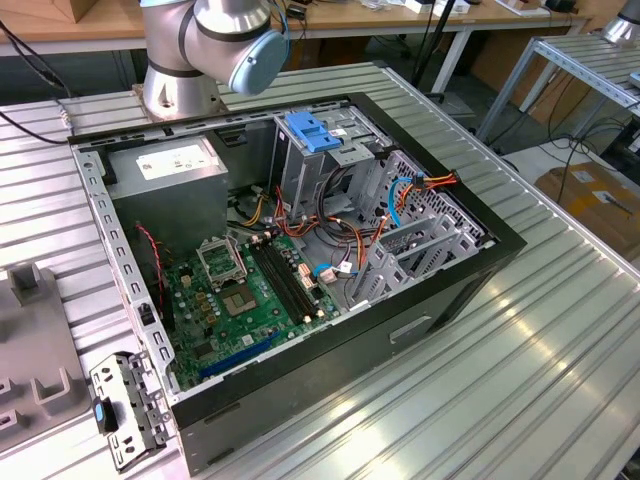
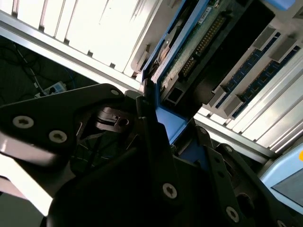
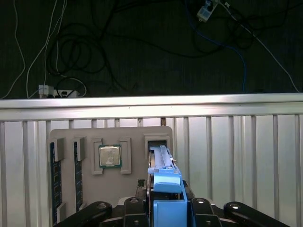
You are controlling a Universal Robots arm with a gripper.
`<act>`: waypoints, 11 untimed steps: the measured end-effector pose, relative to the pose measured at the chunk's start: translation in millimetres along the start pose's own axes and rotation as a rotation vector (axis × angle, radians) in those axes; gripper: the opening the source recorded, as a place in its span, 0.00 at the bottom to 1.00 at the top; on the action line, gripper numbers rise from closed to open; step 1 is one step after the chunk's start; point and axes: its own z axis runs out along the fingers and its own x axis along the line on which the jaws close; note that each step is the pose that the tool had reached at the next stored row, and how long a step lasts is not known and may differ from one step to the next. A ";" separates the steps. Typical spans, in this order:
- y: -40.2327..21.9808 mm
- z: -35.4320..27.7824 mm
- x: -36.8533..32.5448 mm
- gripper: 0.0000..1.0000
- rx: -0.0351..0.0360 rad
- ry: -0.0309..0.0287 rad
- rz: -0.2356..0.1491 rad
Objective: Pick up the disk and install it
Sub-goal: 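Pick up the disk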
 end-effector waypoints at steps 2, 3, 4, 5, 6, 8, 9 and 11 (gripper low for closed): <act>0.0 -1.0 0.0 0.37 0.0001 0.0000 0.000; 0.0 -1.7 0.0 0.37 0.0003 -0.0002 0.000; 0.0 -2.8 0.0 0.37 0.0001 -0.0002 0.000; 0.0 -3.5 0.0 0.37 0.0001 -0.0002 0.000; 0.0 -5.1 0.1 0.37 0.0001 -0.0001 0.000; 0.0 -6.7 0.1 0.37 0.0003 -0.0003 0.000; 0.0 -7.3 0.1 0.37 0.0002 -0.0003 0.000; -0.1 -8.5 0.1 0.37 0.0001 -0.0002 0.000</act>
